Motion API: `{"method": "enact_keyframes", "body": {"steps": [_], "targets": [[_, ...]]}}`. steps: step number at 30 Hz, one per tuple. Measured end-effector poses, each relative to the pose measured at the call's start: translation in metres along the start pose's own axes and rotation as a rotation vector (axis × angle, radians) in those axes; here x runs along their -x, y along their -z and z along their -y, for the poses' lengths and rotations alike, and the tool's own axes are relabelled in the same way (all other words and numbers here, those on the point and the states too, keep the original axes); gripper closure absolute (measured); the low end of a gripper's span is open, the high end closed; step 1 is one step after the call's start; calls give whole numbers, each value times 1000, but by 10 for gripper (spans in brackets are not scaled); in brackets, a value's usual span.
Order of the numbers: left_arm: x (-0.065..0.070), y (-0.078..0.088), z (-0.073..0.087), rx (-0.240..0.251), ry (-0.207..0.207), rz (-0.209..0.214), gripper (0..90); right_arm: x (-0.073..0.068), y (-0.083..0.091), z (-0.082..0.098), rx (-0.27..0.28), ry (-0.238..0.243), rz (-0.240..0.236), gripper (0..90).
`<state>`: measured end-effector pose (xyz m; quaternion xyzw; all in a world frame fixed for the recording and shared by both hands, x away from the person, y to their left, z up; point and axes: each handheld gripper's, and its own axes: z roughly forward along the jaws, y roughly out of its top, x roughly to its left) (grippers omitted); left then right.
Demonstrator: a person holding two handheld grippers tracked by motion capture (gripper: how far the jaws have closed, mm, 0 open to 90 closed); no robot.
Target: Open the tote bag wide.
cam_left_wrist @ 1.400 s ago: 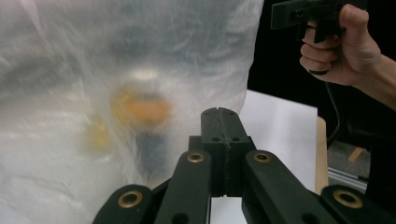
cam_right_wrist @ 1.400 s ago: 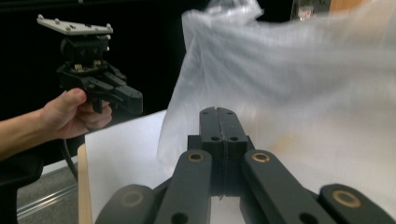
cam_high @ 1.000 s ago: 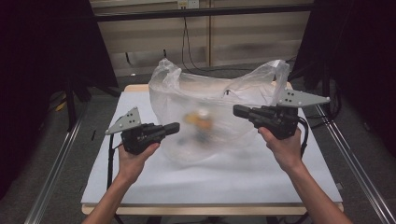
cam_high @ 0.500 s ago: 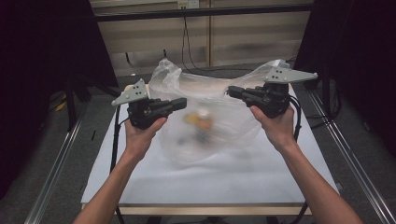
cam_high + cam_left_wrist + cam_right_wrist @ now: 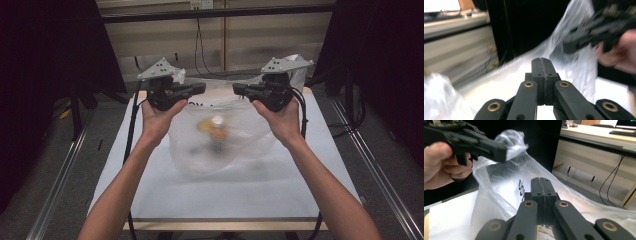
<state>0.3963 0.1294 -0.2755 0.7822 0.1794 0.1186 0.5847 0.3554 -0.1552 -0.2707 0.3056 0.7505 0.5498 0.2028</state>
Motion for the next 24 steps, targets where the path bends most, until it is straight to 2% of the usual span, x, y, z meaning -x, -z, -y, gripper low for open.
{"method": "enact_keyframes", "body": {"steps": [1,3,5,8,13,14,16,17,18,21,22,24], "targets": [[1,-5,9,-35,-4,-9,900,0,-3,3,-16,3,0,900],[0,-7,14,-48,-1,-3,900,-1,-9,11,-43,6,-2,900],[0,-13,24,-98,-33,-44,900,1,-16,21,-69,2,9,900],[-11,-26,42,-147,2,-50,900,6,-28,34,-122,-5,29,900],[-17,-37,51,-192,14,-54,900,12,-40,43,-152,-22,44,900],[-19,-38,52,-201,21,-57,900,16,-47,46,-168,-29,61,900],[-20,-43,56,-215,27,-52,900,19,-51,50,-168,-55,56,900],[-19,-45,58,-229,26,-47,900,19,-51,50,-168,-55,56,900],[-16,-49,61,-255,10,-43,900,19,-57,56,-190,-62,63,900],[-13,-51,63,-266,10,-26,900,19,-61,62,-204,-67,62,900],[-7,-50,62,-280,-12,-17,900,16,-64,66,-232,-77,53,900],[-3,-46,59,-265,-22,-8,900,11,-65,67,-261,-55,44,900]]}}
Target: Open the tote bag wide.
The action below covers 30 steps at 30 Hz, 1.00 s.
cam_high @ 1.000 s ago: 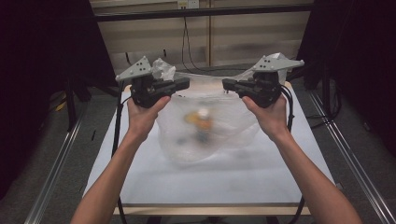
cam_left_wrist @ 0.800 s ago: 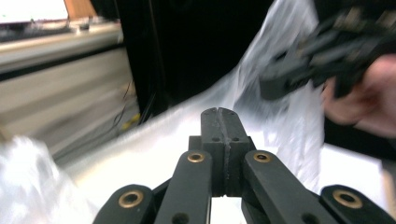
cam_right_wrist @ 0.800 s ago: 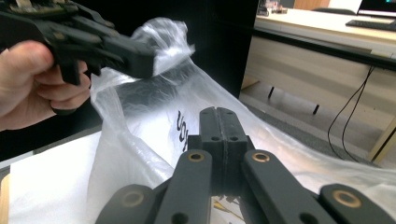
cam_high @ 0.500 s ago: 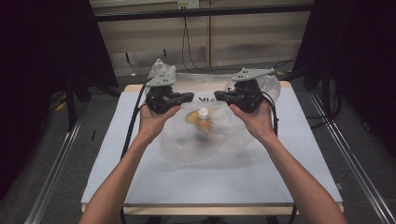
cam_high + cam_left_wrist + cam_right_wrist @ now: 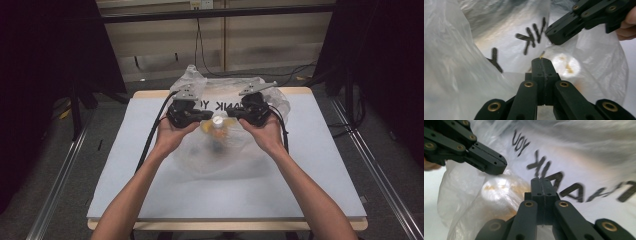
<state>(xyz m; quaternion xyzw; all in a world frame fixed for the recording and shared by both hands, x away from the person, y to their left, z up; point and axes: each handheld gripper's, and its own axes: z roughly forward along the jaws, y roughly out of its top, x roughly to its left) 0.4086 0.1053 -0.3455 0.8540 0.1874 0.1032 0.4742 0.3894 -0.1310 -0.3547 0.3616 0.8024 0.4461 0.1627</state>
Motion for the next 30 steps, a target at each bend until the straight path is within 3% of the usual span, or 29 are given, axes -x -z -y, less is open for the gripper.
{"method": "enact_keyframes", "body": {"steps": [4,11,12,14,15,19,23,25,30], "targets": [[0,4,2,3,13,4,900,-6,2,6,-19,5,-26,900],[1,1,21,-11,35,23,900,-14,0,24,-44,-9,-66,900],[1,-1,28,-13,41,29,900,-15,2,28,-37,-21,-98,900],[1,-1,29,-21,34,30,900,-16,3,30,-45,-18,-102,900],[0,-3,34,-23,52,22,900,-17,2,34,-64,-13,-109,900],[-2,-6,40,-50,55,14,900,-20,3,44,-59,-6,-133,900],[-7,-17,53,-95,65,-10,900,-17,0,54,-36,-12,-165,900],[-9,-20,57,-91,73,-9,900,-14,-3,60,-49,-3,-155,900],[-15,-35,77,-139,113,-6,900,-5,-14,75,-71,-29,-159,900]]}}
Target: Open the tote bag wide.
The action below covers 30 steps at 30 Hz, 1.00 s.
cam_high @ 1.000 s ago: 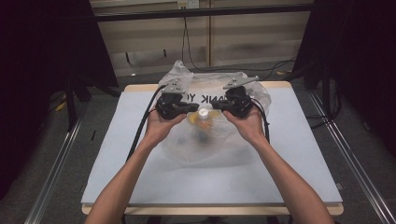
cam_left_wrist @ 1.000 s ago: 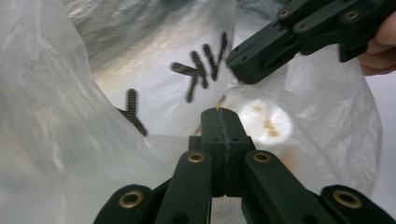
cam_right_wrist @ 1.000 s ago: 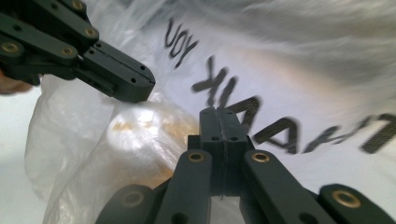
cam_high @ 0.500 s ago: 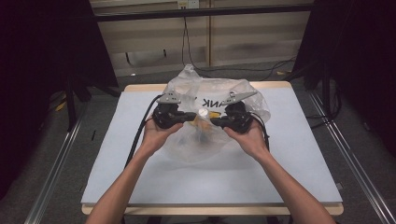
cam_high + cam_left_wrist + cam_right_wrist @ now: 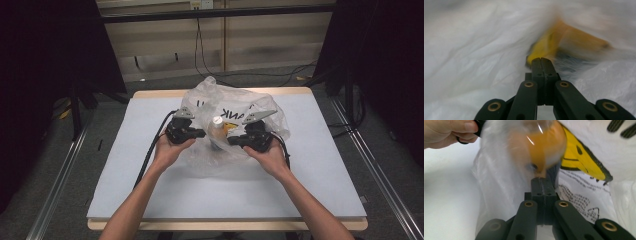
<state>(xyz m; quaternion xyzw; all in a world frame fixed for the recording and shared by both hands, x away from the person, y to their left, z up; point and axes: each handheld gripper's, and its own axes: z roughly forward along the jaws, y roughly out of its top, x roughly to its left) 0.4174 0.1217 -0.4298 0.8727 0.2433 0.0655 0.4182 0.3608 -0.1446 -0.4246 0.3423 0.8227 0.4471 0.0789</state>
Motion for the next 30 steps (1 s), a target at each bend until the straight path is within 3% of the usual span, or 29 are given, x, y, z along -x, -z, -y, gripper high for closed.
{"method": "enact_keyframes", "body": {"steps": [3,7,9,15,17,22,25,28,30], "targets": [[-4,-9,12,-41,7,21,900,7,-6,12,-7,0,1,900],[-7,-14,21,-37,16,34,900,18,-11,26,-2,-34,-12,900],[-7,-17,27,-68,4,29,900,21,-16,32,-19,-33,-9,900],[-10,-24,46,-115,31,52,900,29,-29,50,-106,-26,13,900],[-12,-20,50,-92,49,58,900,30,-29,53,-108,-25,8,900],[-15,-12,56,-97,48,40,900,28,-28,52,-117,-8,27,900],[-14,-9,58,-69,57,62,900,27,-28,50,-114,-15,30,900],[-9,1,52,-28,58,65,900,21,-18,40,-37,-20,-5,900],[-3,10,46,-6,28,72,900,18,-14,37,-23,-18,-11,900]]}}
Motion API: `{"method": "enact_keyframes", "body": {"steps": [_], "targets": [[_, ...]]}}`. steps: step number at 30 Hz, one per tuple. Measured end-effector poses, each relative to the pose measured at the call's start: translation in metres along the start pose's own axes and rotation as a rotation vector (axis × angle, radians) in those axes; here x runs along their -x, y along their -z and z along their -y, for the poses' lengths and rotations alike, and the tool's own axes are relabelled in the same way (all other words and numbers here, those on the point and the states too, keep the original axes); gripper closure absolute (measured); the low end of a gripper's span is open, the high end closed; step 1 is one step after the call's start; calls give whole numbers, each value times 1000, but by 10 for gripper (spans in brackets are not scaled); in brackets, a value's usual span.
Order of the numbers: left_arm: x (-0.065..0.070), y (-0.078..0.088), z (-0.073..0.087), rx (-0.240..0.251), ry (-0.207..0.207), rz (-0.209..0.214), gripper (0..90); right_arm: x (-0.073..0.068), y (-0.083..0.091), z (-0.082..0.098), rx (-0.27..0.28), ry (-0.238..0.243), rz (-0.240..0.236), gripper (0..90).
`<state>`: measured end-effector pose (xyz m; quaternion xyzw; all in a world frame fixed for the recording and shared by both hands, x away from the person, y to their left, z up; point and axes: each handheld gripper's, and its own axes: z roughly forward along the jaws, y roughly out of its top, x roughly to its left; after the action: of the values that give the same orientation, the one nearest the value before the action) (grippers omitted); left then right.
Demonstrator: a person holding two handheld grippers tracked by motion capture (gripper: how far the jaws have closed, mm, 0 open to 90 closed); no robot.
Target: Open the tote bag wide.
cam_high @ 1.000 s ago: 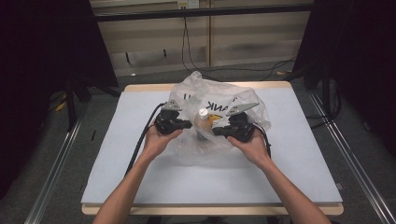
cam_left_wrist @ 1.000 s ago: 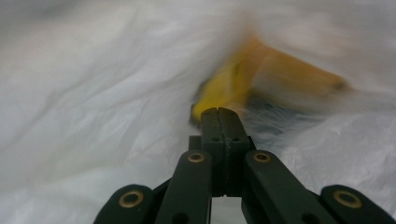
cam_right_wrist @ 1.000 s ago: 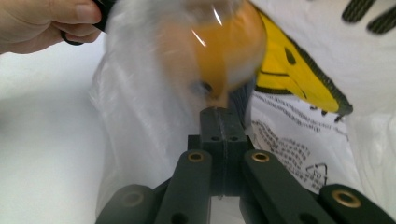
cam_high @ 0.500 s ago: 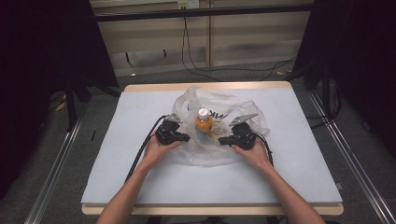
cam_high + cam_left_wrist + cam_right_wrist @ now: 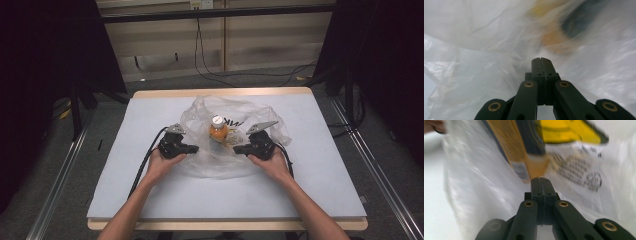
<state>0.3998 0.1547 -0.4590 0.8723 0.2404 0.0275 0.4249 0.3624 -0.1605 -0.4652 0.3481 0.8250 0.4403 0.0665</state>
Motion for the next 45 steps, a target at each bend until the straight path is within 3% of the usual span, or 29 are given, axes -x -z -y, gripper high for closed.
{"method": "enact_keyframes", "body": {"steps": [4,5,6,10,12,17,23,24,27,29,30,32,35,36,39,43,45], "targets": [[19,21,-9,70,-29,28,900,-12,21,-11,52,22,-1,900],[19,21,-9,70,-29,28,900,-12,21,-11,52,22,-1,900],[22,25,-10,86,-41,30,900,-17,31,-15,85,30,-14,900],[33,40,-18,167,-49,64,900,-23,46,-20,121,34,-17,900],[37,45,-25,198,-64,79,900,-27,58,-27,161,29,-41,900],[45,45,-45,248,-89,105,900,-31,63,-37,206,25,-67,900],[59,48,-79,309,-130,140,900,-32,61,-60,204,58,-36,900],[64,49,-89,309,-153,144,900,-33,60,-62,203,65,-33,900],[68,50,-98,316,-172,145,900,-32,56,-68,196,67,-22,900],[68,49,-101,313,-179,140,900,-30,51,-69,186,59,-17,900],[66,46,-108,299,-183,104,900,-29,48,-69,181,56,-16,900],[62,44,-113,283,-185,95,900,-29,46,-69,172,56,-11,900],[48,37,-125,235,-178,38,900,-28,40,-70,158,56,-5,900],[43,34,-127,220,-180,-10,900,-28,38,-71,149,60,1,900],[28,22,-126,161,-139,-62,900,-22,36,-70,130,60,23,900],[18,3,-118,80,-124,-83,900,-15,34,-68,109,47,37,900],[16,-6,-111,22,-136,-121,900,-11,33,-65,87,57,57,900]]}}
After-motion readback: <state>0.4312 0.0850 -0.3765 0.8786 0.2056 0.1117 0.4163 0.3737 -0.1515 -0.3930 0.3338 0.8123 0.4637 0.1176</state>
